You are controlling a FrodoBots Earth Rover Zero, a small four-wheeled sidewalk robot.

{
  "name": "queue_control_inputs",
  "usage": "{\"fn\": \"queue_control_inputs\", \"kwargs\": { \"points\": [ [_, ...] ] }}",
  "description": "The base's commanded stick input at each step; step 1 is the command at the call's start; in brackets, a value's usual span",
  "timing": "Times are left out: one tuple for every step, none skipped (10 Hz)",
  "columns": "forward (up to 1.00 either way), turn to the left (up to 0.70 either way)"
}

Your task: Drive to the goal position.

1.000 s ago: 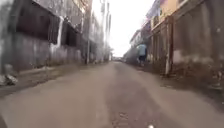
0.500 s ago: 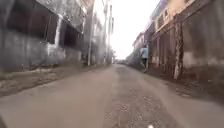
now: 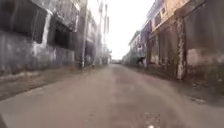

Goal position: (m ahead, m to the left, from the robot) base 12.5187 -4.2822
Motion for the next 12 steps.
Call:
{"fn": "queue_control_inputs", "kwargs": {
  "points": [
    [1.0, 0.0],
    [1.0, 0.0],
    [1.0, 0.0],
    [1.0, 0.0],
    [1.0, 0.0],
    [1.0, 0.0],
    [1.0, 0.0],
    [1.0, 0.0],
    [1.0, 0.0],
    [1.0, 0.0],
    [1.0, 0.0],
    [1.0, 0.0]
  ]
}}
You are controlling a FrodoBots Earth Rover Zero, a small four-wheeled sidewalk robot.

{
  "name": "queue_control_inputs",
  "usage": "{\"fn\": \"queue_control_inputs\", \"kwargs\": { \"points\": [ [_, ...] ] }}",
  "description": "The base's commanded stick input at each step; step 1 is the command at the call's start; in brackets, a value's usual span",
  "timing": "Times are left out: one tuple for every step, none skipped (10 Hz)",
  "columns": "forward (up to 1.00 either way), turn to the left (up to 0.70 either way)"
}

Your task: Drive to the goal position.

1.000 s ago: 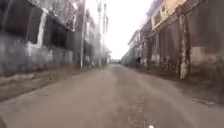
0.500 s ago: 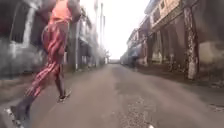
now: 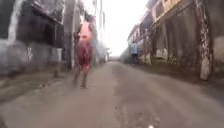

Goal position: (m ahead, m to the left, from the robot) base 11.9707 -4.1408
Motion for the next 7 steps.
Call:
{"fn": "queue_control_inputs", "kwargs": {
  "points": [
    [1.0, 0.0],
    [1.0, 0.0],
    [1.0, 0.0],
    [1.0, 0.0],
    [1.0, 0.0],
    [1.0, 0.0],
    [1.0, 0.0]
  ]
}}
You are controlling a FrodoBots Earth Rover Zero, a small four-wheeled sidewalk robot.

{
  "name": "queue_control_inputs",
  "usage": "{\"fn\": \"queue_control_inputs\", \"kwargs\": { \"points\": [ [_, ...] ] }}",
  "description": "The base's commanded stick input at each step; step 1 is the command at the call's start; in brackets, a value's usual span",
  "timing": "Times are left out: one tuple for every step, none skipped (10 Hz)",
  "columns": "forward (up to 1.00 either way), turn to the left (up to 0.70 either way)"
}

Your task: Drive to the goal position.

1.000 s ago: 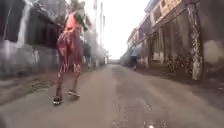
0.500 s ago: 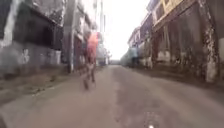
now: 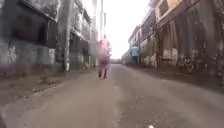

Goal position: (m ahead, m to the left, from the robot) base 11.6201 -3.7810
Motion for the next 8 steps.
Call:
{"fn": "queue_control_inputs", "kwargs": {
  "points": [
    [1.0, 0.0],
    [1.0, -0.08],
    [1.0, -0.25],
    [1.0, -0.27],
    [1.0, -0.21],
    [1.0, -0.04],
    [1.0, 0.0],
    [1.0, 0.0]
  ]
}}
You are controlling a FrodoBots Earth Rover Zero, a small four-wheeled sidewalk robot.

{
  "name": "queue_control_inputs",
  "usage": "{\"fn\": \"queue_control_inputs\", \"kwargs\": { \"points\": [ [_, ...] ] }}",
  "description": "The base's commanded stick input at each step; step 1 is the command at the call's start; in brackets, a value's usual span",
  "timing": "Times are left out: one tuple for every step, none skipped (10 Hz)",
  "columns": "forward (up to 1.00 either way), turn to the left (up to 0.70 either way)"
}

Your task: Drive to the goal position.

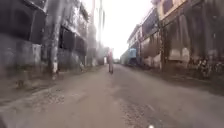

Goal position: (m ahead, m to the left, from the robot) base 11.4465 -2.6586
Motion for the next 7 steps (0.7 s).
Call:
{"fn": "queue_control_inputs", "kwargs": {
  "points": [
    [1.0, 0.0],
    [1.0, 0.0],
    [1.0, 0.0],
    [1.0, 0.0],
    [1.0, 0.0],
    [1.0, 0.0],
    [1.0, 0.0]
  ]
}}
